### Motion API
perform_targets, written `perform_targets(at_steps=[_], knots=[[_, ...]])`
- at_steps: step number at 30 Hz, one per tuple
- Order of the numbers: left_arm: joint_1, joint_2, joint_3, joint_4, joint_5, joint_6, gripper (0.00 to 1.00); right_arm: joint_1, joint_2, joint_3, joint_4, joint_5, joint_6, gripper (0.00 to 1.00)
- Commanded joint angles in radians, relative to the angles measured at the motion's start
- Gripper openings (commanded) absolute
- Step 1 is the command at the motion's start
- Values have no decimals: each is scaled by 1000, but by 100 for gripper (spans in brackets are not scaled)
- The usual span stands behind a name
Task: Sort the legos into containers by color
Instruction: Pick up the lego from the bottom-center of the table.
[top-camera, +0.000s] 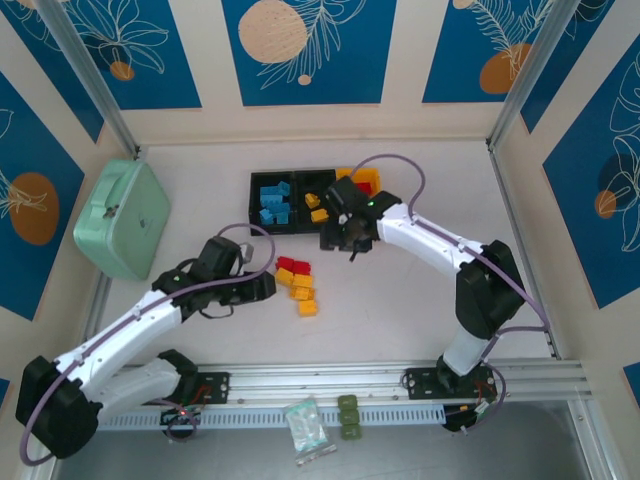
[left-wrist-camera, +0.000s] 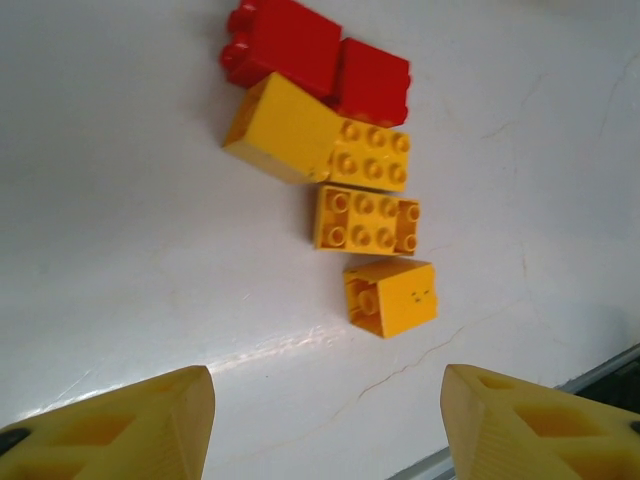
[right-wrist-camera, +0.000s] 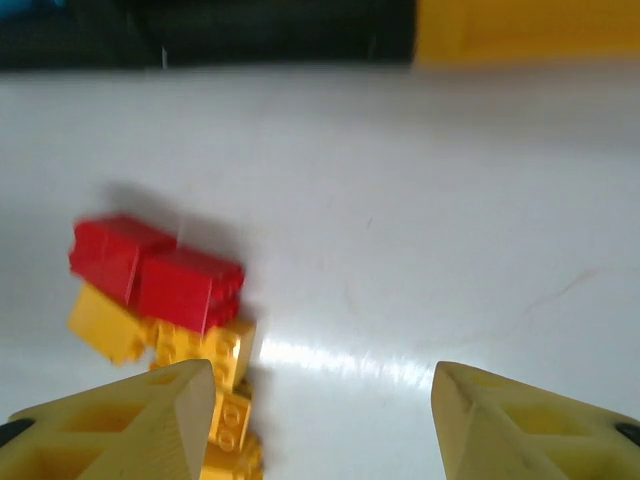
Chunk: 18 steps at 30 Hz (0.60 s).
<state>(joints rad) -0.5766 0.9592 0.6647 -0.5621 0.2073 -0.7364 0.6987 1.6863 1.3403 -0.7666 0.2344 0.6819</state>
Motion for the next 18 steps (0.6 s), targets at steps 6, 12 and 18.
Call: perform_targets(at_steps=[6, 12, 18], knots=[[67, -137, -99, -90, 40, -41, 63, 185, -40, -150, 102, -73, 117, 66], [77, -151, -126, -77, 50, -52, 63, 288, 49, -127, 68, -58, 152, 66], [78, -143, -134, -70, 53, -53, 63, 312, 118, -102, 54, -63, 161, 67]])
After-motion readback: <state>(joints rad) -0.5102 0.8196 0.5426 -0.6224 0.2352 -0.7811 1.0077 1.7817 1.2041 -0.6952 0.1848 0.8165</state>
